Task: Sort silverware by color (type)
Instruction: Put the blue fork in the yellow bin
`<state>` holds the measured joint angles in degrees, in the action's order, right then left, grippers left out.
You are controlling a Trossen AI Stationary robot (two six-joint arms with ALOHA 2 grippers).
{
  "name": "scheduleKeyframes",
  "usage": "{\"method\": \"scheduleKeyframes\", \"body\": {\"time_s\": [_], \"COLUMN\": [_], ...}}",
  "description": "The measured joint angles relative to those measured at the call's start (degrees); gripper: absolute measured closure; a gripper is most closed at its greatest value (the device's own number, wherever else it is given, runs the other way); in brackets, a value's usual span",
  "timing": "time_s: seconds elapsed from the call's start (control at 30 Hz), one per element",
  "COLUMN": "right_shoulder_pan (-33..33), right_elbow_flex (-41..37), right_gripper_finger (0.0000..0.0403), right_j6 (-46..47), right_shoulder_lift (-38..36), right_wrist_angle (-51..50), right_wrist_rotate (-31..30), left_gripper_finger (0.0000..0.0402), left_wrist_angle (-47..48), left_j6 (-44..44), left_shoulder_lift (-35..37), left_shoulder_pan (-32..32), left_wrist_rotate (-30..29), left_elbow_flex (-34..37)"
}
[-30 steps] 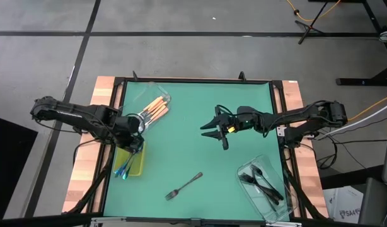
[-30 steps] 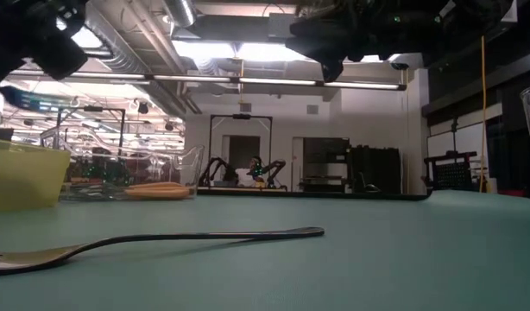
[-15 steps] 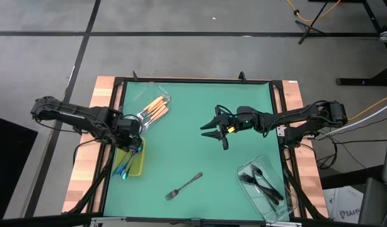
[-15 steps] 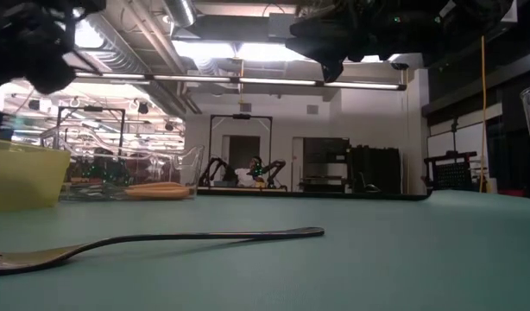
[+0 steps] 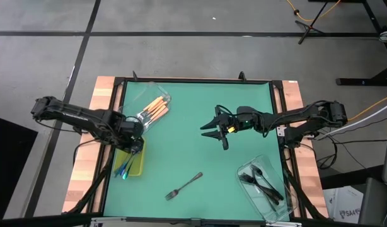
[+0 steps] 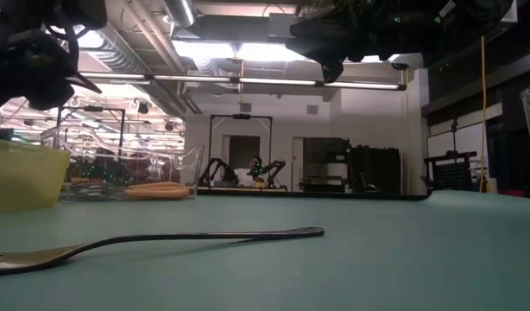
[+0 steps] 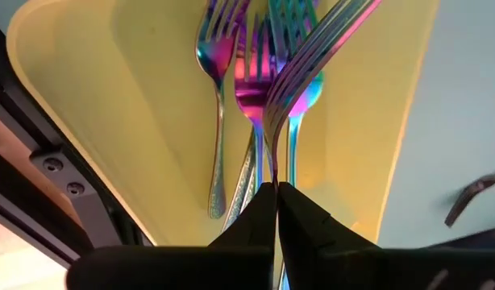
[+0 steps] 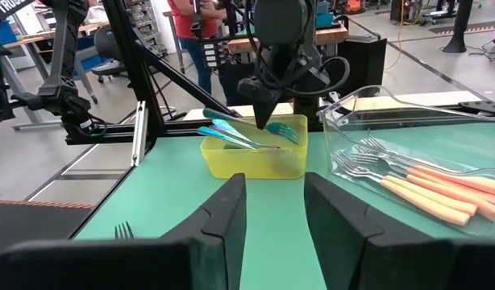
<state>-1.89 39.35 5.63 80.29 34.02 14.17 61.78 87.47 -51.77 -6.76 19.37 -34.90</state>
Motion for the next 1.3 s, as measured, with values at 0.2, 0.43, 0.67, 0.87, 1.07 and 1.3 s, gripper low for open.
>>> {"method": "scheduleKeyframes", "body": {"time_s": [0.2, 0.43, 0.67, 0.87, 1.07, 1.3], "right_shoulder_pan": [0.0, 0.0, 0.0, 0.0, 0.0, 0.0], "right_elbow_flex": [0.0, 0.0, 0.0, 0.0, 0.0, 0.0], "right_gripper_finger": [0.0285, 0.0285, 0.0285, 0.0285, 0.0285, 0.0285], "right_j6": [0.0, 0.0, 0.0, 0.0, 0.0, 0.0], "right_shoulder_lift": [0.0, 0.0, 0.0, 0.0, 0.0, 0.0], "right_wrist_angle": [0.0, 0.0, 0.0, 0.0, 0.0, 0.0], "right_wrist_rotate": [0.0, 0.0, 0.0, 0.0, 0.0, 0.0], "left_gripper_finger": [0.0401, 0.0401, 0.0401, 0.0401, 0.0396, 0.0355], "left_wrist_angle": [-0.9, -1.0, -1.0, -1.0, -1.0, -1.0], "left_j6": [0.9, 0.8, 0.5, 0.5, 0.5, 0.5], "left_shoulder_lift": [-0.8, -3.9, -6.5, -6.9, -6.9, -6.9], "left_shoulder_pan": [0.0, 0.0, 0.0, 0.0, 0.0, 0.0], "left_wrist_rotate": [-0.4, -0.4, -0.8, -1.3, -1.9, -2.1], "left_elbow_flex": [0.8, 0.8, 0.8, 0.8, 0.8, 0.8]}}
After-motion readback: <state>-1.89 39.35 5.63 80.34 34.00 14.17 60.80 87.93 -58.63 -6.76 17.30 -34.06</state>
